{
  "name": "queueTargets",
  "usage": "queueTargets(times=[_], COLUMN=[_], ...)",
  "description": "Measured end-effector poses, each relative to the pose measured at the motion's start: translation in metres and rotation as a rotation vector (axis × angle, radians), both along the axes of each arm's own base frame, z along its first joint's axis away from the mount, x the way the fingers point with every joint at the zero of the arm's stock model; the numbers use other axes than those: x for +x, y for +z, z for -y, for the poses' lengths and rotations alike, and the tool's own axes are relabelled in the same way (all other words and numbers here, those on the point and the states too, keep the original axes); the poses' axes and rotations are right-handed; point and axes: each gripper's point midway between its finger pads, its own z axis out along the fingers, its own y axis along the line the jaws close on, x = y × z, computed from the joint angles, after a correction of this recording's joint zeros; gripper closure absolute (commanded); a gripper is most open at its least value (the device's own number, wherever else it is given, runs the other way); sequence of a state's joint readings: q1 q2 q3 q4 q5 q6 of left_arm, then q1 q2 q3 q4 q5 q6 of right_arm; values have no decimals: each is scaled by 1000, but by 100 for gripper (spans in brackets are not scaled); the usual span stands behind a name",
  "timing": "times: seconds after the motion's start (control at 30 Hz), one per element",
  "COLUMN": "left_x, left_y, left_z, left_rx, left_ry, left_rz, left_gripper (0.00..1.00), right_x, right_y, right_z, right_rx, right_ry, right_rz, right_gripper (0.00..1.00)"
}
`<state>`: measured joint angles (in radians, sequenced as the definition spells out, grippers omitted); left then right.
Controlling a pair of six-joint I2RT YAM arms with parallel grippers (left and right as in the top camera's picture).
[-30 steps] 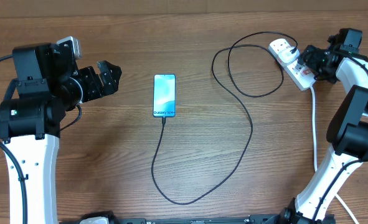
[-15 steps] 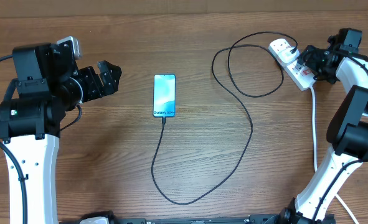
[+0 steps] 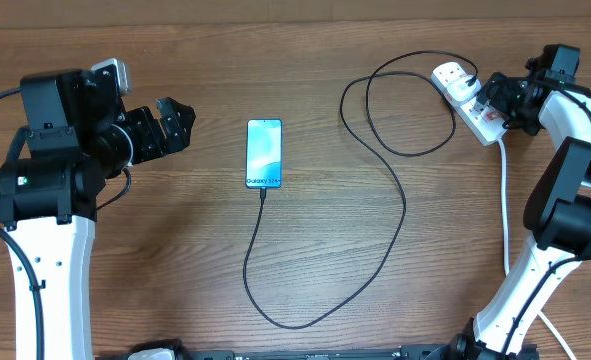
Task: Plug charger to phone and switch on socket
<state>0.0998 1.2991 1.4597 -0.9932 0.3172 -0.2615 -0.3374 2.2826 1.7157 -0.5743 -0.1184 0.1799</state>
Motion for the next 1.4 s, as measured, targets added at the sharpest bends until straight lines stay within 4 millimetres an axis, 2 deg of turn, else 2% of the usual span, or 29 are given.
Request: queueTargets(times=[0.83,1.07,1.13,1.2,1.23,1.3,1.4], left_x=[0,0,0,0,0,0,0], left_y=[0,0,0,0,0,0,0], left_z=[0,0,0,0,0,0,0], left_rx=[0,0,0,0,0,0,0], left_ry=[0,0,0,0,0,0,0], left_rz=[0,0,0,0,0,0,-2], left_gripper=[0,0,0,0,0,0,0], right_x=[-7,-27,-41,-54,-60,-69,-93], right_y=[1,5,14,34,53,80,135], right_z=[-4,-22,-26,-29,-29,-29,-35], right_rx=[-25,39,63,77,77,75,72], right_ry=[-6,-7,-25,-38,-44,-53,-63], right_rz=[-45,-119,-153,-165,-153,-130,-87], right_gripper=[0,0,0,0,0,0,0])
